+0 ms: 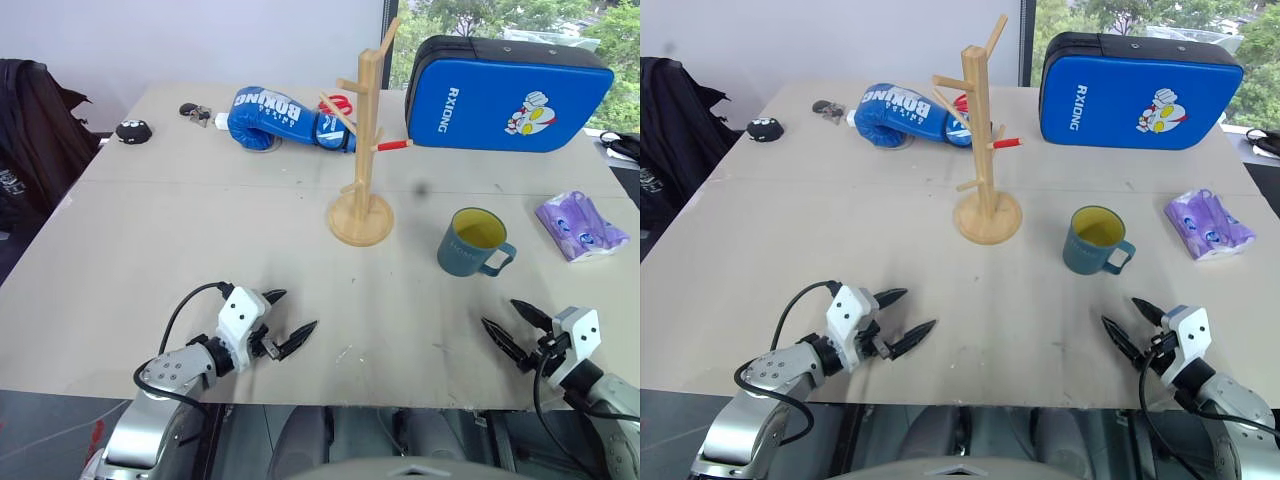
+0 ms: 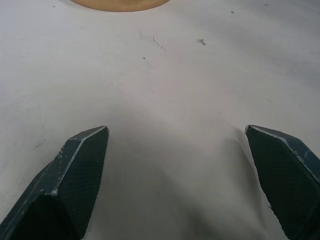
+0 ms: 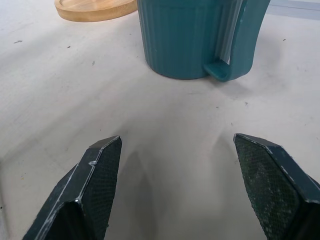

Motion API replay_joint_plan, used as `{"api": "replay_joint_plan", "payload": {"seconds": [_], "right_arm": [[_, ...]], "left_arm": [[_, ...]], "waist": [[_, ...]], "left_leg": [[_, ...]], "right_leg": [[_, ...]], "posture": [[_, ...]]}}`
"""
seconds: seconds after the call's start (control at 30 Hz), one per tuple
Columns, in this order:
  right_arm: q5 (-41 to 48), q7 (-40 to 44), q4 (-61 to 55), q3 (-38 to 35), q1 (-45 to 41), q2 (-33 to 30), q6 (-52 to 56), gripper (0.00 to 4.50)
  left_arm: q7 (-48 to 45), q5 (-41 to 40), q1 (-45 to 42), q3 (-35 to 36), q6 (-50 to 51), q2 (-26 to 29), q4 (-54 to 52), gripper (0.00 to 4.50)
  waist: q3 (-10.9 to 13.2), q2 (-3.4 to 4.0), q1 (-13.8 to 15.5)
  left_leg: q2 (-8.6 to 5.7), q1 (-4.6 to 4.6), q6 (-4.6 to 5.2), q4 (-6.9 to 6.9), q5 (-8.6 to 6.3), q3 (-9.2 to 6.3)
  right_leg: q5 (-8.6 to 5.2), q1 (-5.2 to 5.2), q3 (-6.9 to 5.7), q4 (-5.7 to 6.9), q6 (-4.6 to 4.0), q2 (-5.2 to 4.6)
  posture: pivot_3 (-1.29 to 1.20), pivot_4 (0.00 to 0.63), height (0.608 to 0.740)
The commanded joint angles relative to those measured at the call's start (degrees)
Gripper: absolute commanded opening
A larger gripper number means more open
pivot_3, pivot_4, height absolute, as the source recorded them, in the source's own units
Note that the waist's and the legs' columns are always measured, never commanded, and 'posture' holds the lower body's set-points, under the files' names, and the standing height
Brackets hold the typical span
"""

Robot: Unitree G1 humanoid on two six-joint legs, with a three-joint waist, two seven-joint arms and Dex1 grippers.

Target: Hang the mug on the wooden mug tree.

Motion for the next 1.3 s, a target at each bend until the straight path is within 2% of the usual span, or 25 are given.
{"api": "replay_joint_plan", "payload": {"seconds": [0.03,0.3,0.67,0.97,1.3], "right_arm": [[0.57,-0.03,-1.36,-1.03,-0.08,-0.31,-0.93,3.58],[0.2,-1.94,-1.32,-1.51,-0.38,0.63,-1.25,3.58],[-5.25,-22.04,-0.75,-1.77,-10.04,10.68,-0.08,3.58],[-10.51,-27.65,0.51,2.26,-12.87,15.42,-1.37,3.58],[-13.98,-32.73,4.66,2.23,-18.86,15.45,1.97,3.58]], "left_arm": [[-0.19,-0.8,0.66,0.15,0.14,-0.03,-1.61,4.5],[-1.22,-1.54,-0.39,-0.42,-0.02,0.61,-3.33,4.5],[-3.76,-14.8,-15.33,-3.32,13.94,3.23,-17.7,4.5],[-2.2,-16.28,-21.43,-4.42,18.28,4.29,-20.66,4.5],[-2.02,-15.83,-22.74,-4.77,18.52,4.27,-20.15,4.5]], "waist": [[0.0,0.0,-0.02],[0.0,0.0,-0.01],[0.01,0.01,-0.15],[0.03,0.03,-0.21],[0.04,0.04,-0.2]], "left_leg": [[0.0,0.0,0.0,0.0,0.0,0.0],[0.0,0.0,0.0,0.0,0.0,0.0],[-0.01,-0.03,-0.01,0.01,0.0,-0.03],[-0.03,-0.08,-0.03,0.0,0.02,-0.04],[-0.03,-0.08,-0.04,0.01,0.02,-0.04]], "right_leg": [[0.0,0.0,0.0,0.0,0.0,0.0],[0.0,0.0,0.0,0.0,0.0,0.0],[0.01,-0.02,0.01,0.03,0.01,0.02],[0.01,-0.08,0.01,0.02,0.01,0.03],[0.01,-0.09,0.0,0.02,0.01,0.04]], "posture": [[0.0,0.15,0.737],[0.0,0.15,0.737],[0.0,0.15,0.737],[0.0,0.15,0.737],[0.0,0.15,0.737]]}}
